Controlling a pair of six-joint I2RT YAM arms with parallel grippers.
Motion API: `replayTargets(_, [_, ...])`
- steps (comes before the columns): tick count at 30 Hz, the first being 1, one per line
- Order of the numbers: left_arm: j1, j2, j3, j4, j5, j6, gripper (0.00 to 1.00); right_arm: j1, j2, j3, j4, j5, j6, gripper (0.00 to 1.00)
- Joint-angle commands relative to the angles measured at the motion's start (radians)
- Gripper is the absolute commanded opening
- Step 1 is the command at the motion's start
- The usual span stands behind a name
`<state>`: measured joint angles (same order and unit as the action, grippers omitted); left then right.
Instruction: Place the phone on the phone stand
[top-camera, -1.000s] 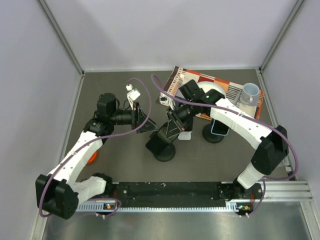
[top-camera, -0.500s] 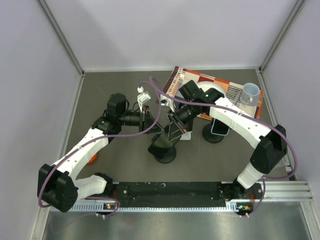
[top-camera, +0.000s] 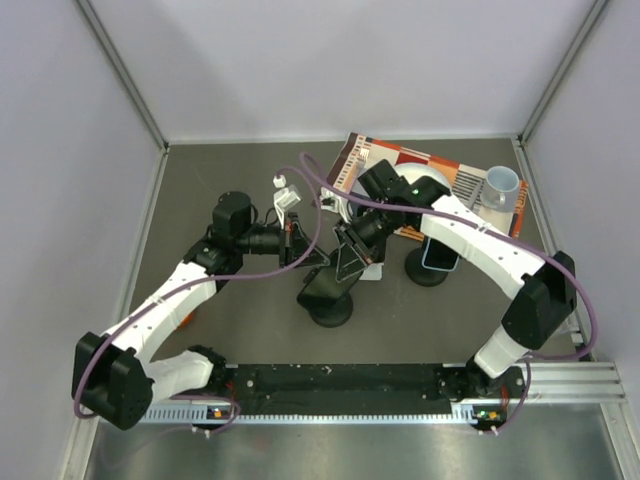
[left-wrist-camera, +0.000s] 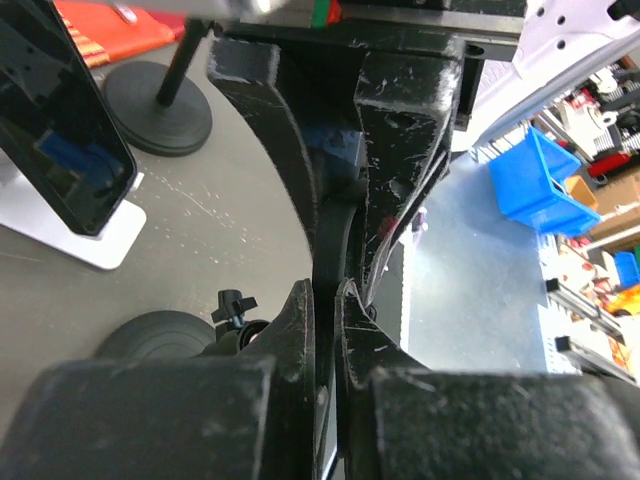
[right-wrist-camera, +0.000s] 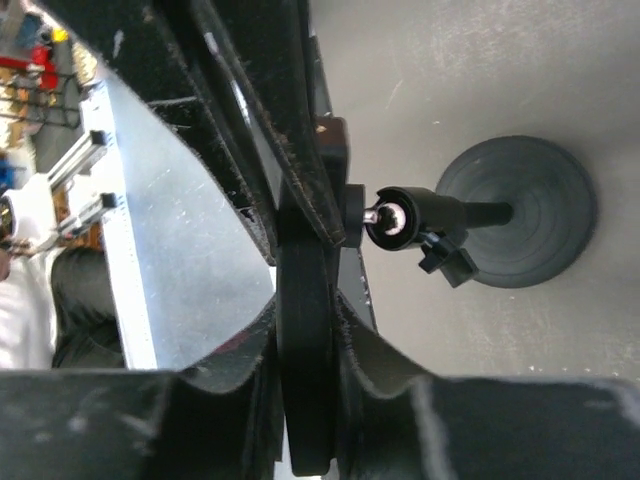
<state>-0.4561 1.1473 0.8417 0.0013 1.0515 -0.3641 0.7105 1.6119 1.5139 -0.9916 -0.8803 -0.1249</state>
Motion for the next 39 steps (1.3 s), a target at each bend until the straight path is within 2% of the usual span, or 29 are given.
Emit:
replayTargets(1, [-0.023, -0.089, -0.073, 0.095, -0.106, -0.029, 0.00, -0.002, -0.105, 0.011, 0.224, 0.130, 0.117, 0.26])
replayTargets(2, [-0.023, -0.116, -0.094, 0.112, -0.146, -0.038, 0.00, -0.002, -0.153, -0.042, 0.281, 0.164, 0.172, 0.36])
replayTargets(4, [-0.023, -0.197, -0.168, 0.162, -0.238, -0.074, 0.00, -0.002, -0.202, -0.146, 0.359, 0.187, 0.230, 0.41])
replayTargets(5, [-0.026, -0.222, -0.197, 0.207, -0.301, -0.100, 0.00, -0.003, -0.269, -0.191, 0.405, 0.214, 0.307, 0.48])
replayTargets(7, [-0.027, -0.290, -0.295, 0.329, -0.341, -0.175, 0.00, -0.002, -0.332, -0.330, 0.588, 0.195, 0.414, 0.52])
replayTargets(8, [-0.033, -0.310, -0.324, 0.357, -0.385, -0.194, 0.00, -0.003, -0.364, -0.378, 0.660, 0.192, 0.450, 0.58])
replayTargets(9, [-0.036, -0.343, -0.370, 0.376, -0.406, -0.208, 0.00, -0.002, -0.421, -0.429, 0.783, 0.185, 0.484, 0.59])
replayTargets(13, [-0.058, -0.419, -0.457, 0.472, -0.498, -0.262, 0.00, -0.002, -0.489, -0.622, 1.043, 0.133, 0.625, 0.61])
replayTargets(16, [-0.084, -0.455, -0.510, 0.517, -0.556, -0.272, 0.00, 0.000, -0.492, -0.685, 1.171, 0.121, 0.677, 0.61])
replayTargets(18, [-0.095, -0.478, -0.564, 0.574, -0.602, -0.288, 0.00, -0.002, -0.483, -0.693, 1.197, 0.126, 0.685, 0.60])
replayTargets(21, [-0.101, -0.512, -0.635, 0.652, -0.623, -0.329, 0.00, 0.001, -0.448, -0.687, 1.229, 0.122, 0.696, 0.54])
replayTargets(24, [-0.118, -0.563, -0.648, 0.599, -0.669, -0.334, 0.00, 0.001, -0.432, -0.661, 1.213, 0.141, 0.683, 0.34])
replayTargets(25, [-0.124, -0.577, -0.647, 0.571, -0.677, -0.316, 0.00, 0.001, -0.423, -0.649, 1.202, 0.144, 0.673, 0.21])
replayTargets(27, [-0.127, -0.623, -0.630, 0.455, -0.686, -0.283, 0.00, 0.001, -0.411, -0.635, 1.190, 0.132, 0.659, 0.11])
replayTargets(28, [-0.127, -0.638, -0.624, 0.404, -0.694, -0.276, 0.02, 0.000, -0.400, -0.632, 1.177, 0.126, 0.636, 0.01])
replayTargets(30, [-0.127, -0.669, -0.592, 0.324, -0.703, -0.274, 0.11, 0.001, -0.374, -0.615, 1.133, 0.127, 0.593, 0.00])
replayTargets(31, [-0.127, -0.675, -0.575, 0.266, -0.714, -0.274, 0.23, 0.001, -0.368, -0.610, 1.116, 0.126, 0.582, 0.00])
replayTargets(34, [-0.125, -0.669, -0.488, 0.072, -0.739, -0.283, 0.39, 0.001, -0.351, -0.592, 1.087, 0.119, 0.558, 0.00])
replayTargets(35, [-0.124, -0.666, -0.465, 0.036, -0.723, -0.277, 0.57, 0.001, -0.348, -0.592, 1.091, 0.122, 0.558, 0.00])
replayTargets(37, [-0.124, -0.656, -0.393, -0.027, -0.703, -0.271, 0.69, 0.001, -0.343, -0.583, 1.090, 0.110, 0.554, 0.00])
replayTargets(38, [-0.124, -0.656, -0.373, -0.058, -0.685, -0.271, 0.86, 0.001, -0.340, -0.578, 1.082, 0.103, 0.548, 0.00])
replayTargets(39, [-0.119, -0.655, -0.351, -0.076, -0.688, -0.276, 0.87, 0.001, -0.337, -0.566, 1.062, 0.096, 0.538, 0.00])
